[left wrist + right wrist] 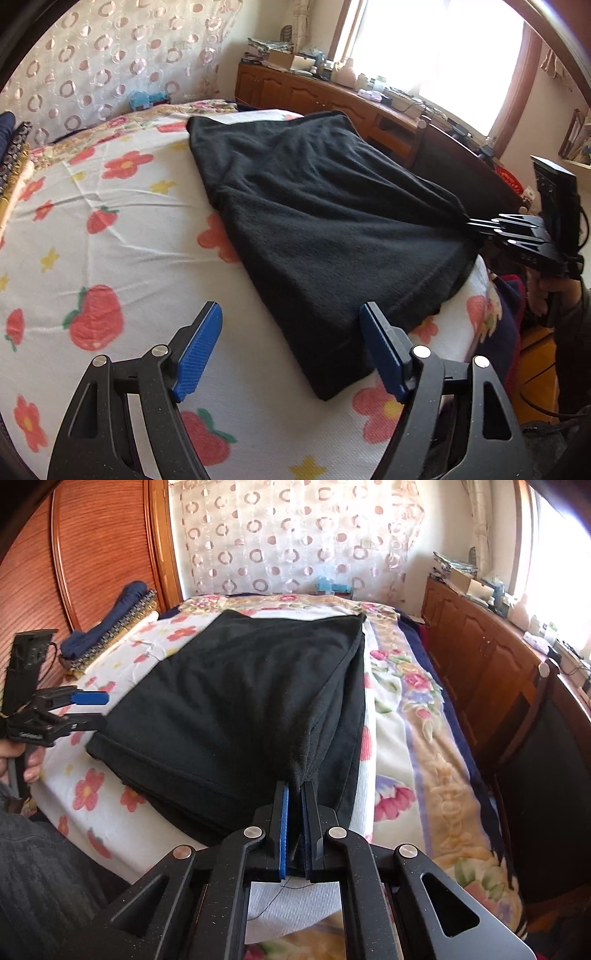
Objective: Fold small clothes
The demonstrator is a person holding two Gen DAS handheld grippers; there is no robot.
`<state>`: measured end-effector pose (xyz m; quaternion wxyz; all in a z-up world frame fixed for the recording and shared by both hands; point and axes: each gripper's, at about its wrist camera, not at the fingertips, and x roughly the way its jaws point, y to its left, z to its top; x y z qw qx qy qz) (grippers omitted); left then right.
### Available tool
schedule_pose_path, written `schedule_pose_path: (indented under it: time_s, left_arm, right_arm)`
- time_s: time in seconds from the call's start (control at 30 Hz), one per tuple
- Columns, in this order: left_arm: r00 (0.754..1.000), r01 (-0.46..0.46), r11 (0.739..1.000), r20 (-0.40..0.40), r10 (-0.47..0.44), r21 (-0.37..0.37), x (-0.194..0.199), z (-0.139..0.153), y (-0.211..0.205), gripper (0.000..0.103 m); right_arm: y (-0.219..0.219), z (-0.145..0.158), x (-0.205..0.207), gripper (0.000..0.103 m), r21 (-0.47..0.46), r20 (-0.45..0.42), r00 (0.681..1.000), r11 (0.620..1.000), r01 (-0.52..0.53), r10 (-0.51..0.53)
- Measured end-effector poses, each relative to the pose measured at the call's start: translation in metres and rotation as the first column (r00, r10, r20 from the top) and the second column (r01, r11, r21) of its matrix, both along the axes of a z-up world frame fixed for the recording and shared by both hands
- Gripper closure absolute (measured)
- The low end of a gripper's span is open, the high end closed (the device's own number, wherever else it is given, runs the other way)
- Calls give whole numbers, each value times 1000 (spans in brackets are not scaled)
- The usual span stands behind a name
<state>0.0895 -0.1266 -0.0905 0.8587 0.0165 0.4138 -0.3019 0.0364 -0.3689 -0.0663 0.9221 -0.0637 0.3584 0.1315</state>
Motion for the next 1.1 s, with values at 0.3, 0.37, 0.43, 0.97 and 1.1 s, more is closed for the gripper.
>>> schedule_pose_path:
  time_s: [0.3, 0.37, 0.43, 0.97, 1.1]
  left_arm:
    - [996, 82, 996, -25, -83, -40, -23, 9, -10, 88]
    - [997, 79, 997, -16, -79, -22, -26, 13, -12, 88]
    - [997, 74, 997, -9, -75, -7, -25, 13, -14, 88]
    - [991, 98, 991, 102, -89, -87, 0, 74, -27, 88]
    - [989, 95, 993, 117, -87, -69, 0, 77, -28, 88]
  right_arm:
    - [0, -8, 2, 97, 28, -12, 1000, 999, 16, -15]
    - [1, -9, 1, 97, 22, -10, 1000, 1000, 16, -16]
    - [1, -8, 0, 97, 19, -8, 1000, 1000, 13, -13]
    - [66, -14, -21, 43, 9, 64, 984, 985, -170, 169]
    - [78, -29, -22, 40, -24, 28, 975, 976, -218, 219]
